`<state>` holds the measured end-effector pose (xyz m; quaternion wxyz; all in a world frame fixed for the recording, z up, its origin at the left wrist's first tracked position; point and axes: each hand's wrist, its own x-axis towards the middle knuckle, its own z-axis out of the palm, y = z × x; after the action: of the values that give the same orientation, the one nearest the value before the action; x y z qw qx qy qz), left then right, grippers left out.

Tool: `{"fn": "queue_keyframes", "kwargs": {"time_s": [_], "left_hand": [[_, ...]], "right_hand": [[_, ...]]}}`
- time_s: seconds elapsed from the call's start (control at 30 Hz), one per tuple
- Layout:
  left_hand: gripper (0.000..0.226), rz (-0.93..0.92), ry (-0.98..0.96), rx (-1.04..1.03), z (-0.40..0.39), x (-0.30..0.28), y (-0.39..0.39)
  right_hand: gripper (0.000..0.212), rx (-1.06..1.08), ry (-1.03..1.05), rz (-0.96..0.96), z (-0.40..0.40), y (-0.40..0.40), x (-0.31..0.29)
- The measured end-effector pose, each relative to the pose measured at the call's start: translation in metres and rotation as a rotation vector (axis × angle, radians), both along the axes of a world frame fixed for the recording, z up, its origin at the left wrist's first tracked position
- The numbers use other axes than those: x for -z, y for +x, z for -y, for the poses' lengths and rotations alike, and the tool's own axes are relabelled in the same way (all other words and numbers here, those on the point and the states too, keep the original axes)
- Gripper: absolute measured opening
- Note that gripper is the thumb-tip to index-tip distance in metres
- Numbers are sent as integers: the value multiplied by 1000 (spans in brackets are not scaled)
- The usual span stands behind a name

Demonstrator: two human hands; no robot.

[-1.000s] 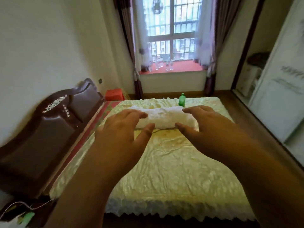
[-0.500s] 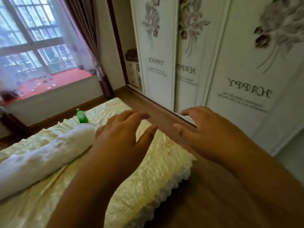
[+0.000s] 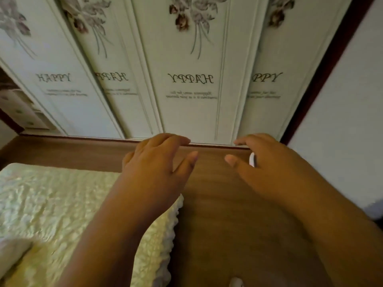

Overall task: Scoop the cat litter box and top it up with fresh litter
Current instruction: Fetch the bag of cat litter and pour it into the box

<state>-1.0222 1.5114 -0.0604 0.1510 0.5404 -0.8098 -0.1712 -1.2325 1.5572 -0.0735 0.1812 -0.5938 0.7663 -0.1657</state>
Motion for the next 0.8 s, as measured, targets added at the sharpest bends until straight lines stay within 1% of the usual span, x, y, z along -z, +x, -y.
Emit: {"fn": "queue_keyframes", "kwargs": {"time_s": [0.13, 0.27, 0.37, 0.5, 0.67, 0.8], "left_hand": [[54, -21, 21, 113, 22, 5, -40], [53, 24, 21, 191, 44, 13, -82], [55, 54, 24, 210, 62, 17, -108], [55, 84, 14, 174, 88, 26, -131], [56, 58, 6, 104, 117, 33, -148], [59, 92, 8, 81, 150, 35, -157]], "right_hand": [[55, 118, -9, -2, -5, -30, 9], [58, 186, 14, 18, 4, -69, 21], [60, 215, 36, 58, 15, -95, 25], [60, 171, 26, 40, 41, -126, 31], [66, 90, 31, -7, 85, -158, 37], [68, 46, 33, 3, 125, -173, 39]]}}
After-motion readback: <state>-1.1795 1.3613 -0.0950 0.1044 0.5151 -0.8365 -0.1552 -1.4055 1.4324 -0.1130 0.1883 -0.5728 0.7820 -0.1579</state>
